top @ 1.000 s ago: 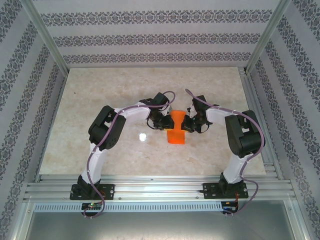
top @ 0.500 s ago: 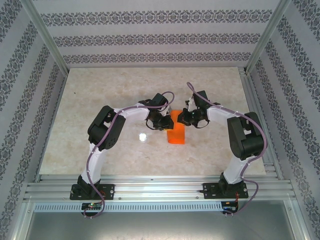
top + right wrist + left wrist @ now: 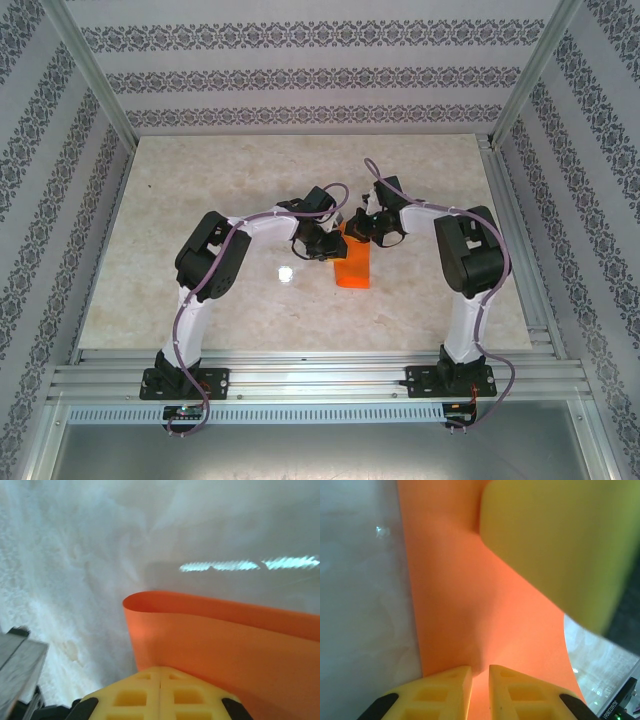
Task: Fold a paper plane with a square sheet of paper (fold left side to right side)
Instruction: Hold the square sheet of paper at the center of the table, then first fold the square sheet of paper in half at the center of the table.
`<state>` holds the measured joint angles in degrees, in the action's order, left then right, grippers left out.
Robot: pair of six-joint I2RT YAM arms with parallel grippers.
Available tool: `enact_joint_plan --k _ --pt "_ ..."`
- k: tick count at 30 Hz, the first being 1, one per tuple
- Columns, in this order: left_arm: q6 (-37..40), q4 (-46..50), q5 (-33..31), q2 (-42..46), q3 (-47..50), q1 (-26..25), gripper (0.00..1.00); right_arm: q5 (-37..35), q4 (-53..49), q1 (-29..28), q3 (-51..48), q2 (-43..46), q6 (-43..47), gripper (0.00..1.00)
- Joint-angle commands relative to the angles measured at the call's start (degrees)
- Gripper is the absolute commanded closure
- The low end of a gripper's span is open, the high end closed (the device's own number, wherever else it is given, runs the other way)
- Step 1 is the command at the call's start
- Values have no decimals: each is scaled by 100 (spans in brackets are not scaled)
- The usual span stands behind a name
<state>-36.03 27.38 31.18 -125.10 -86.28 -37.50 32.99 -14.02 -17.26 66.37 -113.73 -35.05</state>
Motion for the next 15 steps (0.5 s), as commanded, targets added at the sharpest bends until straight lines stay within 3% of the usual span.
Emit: enact_joint_plan --k 1,15 --pt "257 231 -360 -178 239 -49 82 -434 -236 -44 225 -175 99 95" --pt "866 279 242 117 604 -218 75 -917 -684 -60 297 -548 355 95"
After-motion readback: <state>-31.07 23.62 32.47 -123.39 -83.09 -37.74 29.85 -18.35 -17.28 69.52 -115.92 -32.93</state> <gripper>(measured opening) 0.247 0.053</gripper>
